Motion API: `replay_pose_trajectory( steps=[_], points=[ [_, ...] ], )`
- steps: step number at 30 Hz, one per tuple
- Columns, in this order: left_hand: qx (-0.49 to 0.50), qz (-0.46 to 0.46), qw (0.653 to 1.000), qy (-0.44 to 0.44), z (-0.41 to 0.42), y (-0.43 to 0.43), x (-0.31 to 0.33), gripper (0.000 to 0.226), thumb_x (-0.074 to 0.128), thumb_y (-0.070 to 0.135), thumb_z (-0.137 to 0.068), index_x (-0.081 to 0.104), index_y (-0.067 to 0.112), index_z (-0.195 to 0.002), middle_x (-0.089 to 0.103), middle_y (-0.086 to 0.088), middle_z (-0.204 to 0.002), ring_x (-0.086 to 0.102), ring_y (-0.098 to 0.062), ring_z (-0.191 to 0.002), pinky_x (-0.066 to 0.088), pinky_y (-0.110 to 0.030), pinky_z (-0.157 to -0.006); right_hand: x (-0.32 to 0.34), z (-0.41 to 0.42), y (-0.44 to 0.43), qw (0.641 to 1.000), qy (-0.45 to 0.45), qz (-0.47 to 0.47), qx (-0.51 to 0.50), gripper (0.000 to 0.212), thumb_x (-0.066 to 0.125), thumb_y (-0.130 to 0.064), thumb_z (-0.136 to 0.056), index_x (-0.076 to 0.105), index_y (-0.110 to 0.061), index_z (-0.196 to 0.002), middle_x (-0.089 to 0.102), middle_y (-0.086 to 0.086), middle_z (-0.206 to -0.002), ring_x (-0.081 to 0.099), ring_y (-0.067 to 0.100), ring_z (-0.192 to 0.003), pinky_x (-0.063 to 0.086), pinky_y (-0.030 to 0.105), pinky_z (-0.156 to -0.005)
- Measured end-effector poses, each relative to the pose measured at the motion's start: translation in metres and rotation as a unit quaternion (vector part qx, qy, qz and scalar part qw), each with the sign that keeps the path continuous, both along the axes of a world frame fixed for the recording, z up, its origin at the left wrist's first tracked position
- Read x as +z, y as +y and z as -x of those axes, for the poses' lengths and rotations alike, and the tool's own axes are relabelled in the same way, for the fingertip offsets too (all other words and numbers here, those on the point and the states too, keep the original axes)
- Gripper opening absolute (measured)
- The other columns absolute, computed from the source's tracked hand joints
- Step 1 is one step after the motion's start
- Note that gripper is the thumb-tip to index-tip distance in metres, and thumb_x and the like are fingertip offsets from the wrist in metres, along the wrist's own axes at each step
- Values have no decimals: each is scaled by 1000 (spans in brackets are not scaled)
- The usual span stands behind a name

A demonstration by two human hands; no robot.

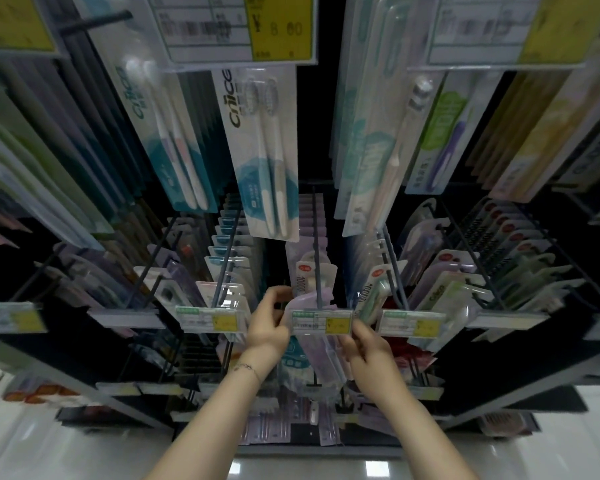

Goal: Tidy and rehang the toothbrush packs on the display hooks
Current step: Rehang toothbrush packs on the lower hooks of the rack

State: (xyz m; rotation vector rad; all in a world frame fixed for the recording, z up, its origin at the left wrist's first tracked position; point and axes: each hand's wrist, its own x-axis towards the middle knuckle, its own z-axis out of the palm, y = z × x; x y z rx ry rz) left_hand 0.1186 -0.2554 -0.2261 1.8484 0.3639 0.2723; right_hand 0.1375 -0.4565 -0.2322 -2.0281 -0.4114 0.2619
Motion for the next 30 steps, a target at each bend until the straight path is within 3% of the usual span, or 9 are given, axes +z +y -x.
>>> replay_pose_trajectory(
  steps=[5,7,9,11,16,19,22,26,30],
  points=[
    [1,25,999,33,15,-1,-6,31,58,7,-98,56,36,-109,68,5,-112,66,-13,-100,56,-28,-87,0,4,6,1000,14,-18,-14,12,49,-24,-101,61,-23,-99,66,8,-88,63,25,-84,54,42,-77],
    [7,37,999,29,20,-1,-9,35,55,3,-99,57,38,-104,69,4,-109,67,-15,-100,56,-28,-86,-1,7,8,1000,9,-25,-11,18,48,-29,-101,61,-16,-102,67,10,-96,63,25,-94,52,41,-84],
    [15,54,998,29,25,-1,-6,35,52,0,-100,57,35,-101,68,7,-106,67,-7,-96,53,-19,-80,-1,13,7,1000,2,-25,-13,19,48,-28,-101,61,-16,-96,66,5,-89,63,20,-87,52,37,-80],
    [18,71,997,22,28,1,-4,30,51,0,-101,58,30,-102,68,7,-104,67,0,-88,52,-18,-75,0,16,7,1000,1,-25,-15,20,48,-26,-102,59,-21,-86,62,-4,-79,60,12,-77,50,28,-72],
    [19,39,999,12,32,5,-6,20,50,8,-103,58,27,-107,68,4,-104,66,-7,-78,47,-19,-56,8,18,10,1000,-7,-28,-7,26,48,-22,-102,54,-31,-78,57,-14,-74,56,4,-73,41,14,-69],
    [14,42,999,12,25,5,-5,25,46,-2,-101,61,18,-104,66,-5,-104,63,-20,-88,51,-21,-66,8,21,9,999,-28,-14,10,27,50,-18,-101,54,-36,-82,55,-14,-79,55,0,-78,39,10,-72],
    [30,75,997,15,15,3,2,22,46,0,-101,63,14,-104,63,-8,-102,62,-28,-96,51,-41,-90,-1,23,5,999,-39,19,28,15,50,-20,-101,58,-29,-92,57,-10,-88,57,3,-84,42,13,-76],
    [-30,97,995,5,0,-1,13,37,61,5,-97,54,30,-123,59,18,-119,63,-2,-99,52,-29,-93,-11,27,-6,998,-46,26,22,10,52,-20,-100,61,-25,-100,59,-10,-94,58,2,-90,42,11,-78],
    [-25,114,993,-5,-16,-4,19,39,64,6,-96,54,31,-124,59,15,-125,65,13,-90,51,-10,-79,-22,28,-24,998,-50,45,5,10,53,-19,-99,63,-17,-97,59,-6,-91,58,6,-86,45,18,-74]
  ],
)
